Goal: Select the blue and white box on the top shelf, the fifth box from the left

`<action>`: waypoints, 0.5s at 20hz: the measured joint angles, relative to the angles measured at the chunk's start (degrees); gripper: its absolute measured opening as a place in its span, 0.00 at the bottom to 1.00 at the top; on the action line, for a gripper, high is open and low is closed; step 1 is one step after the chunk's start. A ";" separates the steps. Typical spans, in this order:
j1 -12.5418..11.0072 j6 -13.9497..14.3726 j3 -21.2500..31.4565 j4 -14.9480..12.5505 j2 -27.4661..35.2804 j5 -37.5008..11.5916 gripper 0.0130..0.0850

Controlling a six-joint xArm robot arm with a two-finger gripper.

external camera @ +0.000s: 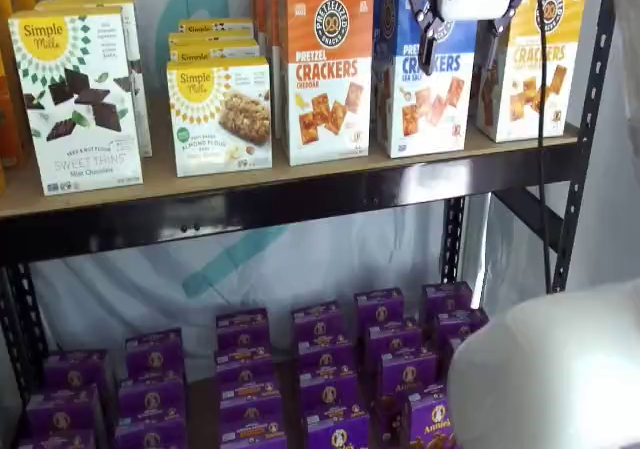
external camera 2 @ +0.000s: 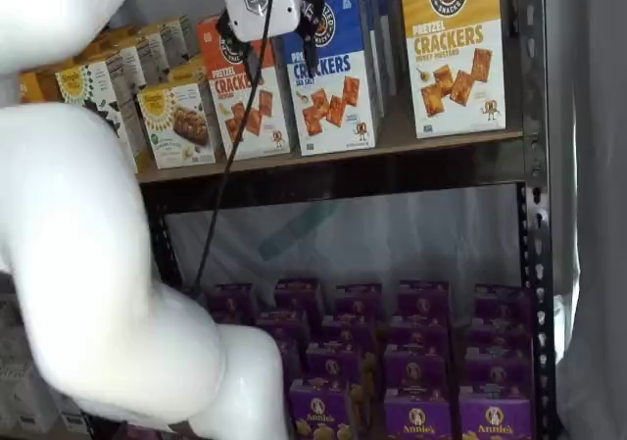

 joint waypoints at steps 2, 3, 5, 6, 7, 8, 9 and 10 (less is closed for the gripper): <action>-1.14 -1.08 -0.87 0.79 1.03 -0.67 1.00; -1.63 -1.52 -1.30 1.11 1.51 -0.89 1.00; -2.25 -2.15 -2.02 1.26 2.32 -1.45 1.00; -2.53 -2.43 -2.26 1.22 2.61 -1.98 1.00; -2.83 -2.73 -2.62 1.28 2.96 -2.35 1.00; -3.11 -2.98 -2.90 1.45 3.22 -2.57 1.00; -3.34 -3.21 -3.24 1.52 3.52 -2.97 1.00; -3.37 -3.26 -3.46 1.43 3.67 -3.08 1.00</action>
